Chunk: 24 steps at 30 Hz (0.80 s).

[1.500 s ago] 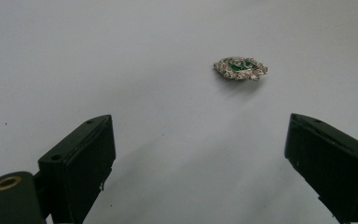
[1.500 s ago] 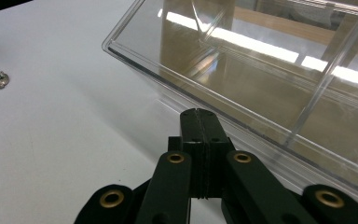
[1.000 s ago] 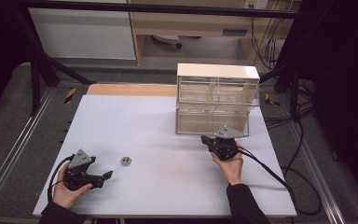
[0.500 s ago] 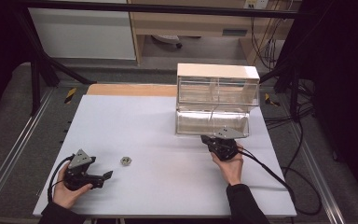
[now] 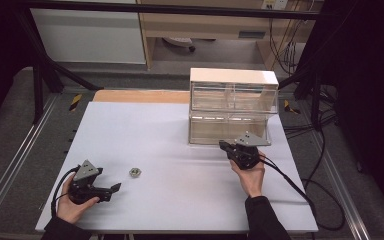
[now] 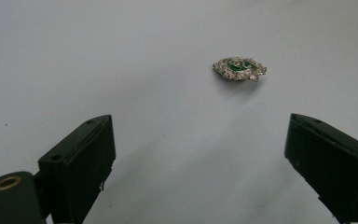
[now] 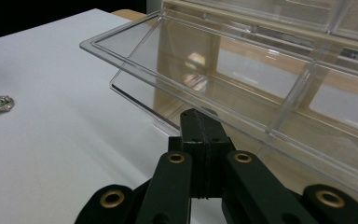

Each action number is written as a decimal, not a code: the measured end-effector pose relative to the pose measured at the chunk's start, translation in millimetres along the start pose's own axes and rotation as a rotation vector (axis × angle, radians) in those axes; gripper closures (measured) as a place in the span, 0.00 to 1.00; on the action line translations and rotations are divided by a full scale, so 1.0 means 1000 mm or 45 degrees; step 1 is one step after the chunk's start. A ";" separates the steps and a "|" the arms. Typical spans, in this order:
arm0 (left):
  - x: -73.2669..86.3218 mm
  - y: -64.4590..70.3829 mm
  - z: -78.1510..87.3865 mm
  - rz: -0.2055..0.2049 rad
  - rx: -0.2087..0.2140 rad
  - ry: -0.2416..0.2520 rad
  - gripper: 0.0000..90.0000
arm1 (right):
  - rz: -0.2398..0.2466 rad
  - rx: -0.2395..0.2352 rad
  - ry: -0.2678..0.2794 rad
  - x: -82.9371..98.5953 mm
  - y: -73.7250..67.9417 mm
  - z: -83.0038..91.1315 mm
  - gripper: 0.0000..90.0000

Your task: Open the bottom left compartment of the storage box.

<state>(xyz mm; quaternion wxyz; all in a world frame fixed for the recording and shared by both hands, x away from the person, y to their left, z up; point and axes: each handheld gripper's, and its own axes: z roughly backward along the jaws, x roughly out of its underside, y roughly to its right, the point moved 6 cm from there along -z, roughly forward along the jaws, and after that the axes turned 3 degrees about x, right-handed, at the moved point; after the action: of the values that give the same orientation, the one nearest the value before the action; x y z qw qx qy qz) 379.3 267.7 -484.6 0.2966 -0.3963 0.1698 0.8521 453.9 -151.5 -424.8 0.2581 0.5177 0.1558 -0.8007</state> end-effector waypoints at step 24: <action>-0.001 0.001 0.000 -0.010 -0.009 -0.005 0.09 | -0.010 0.009 0.014 -0.012 0.010 0.005 1.00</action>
<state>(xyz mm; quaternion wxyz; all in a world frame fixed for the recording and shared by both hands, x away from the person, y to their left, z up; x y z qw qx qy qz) 379.3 266.7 -484.4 0.2987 -0.3965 0.1647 0.8523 460.1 -159.2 -411.4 0.2524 0.5224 0.1563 -0.7994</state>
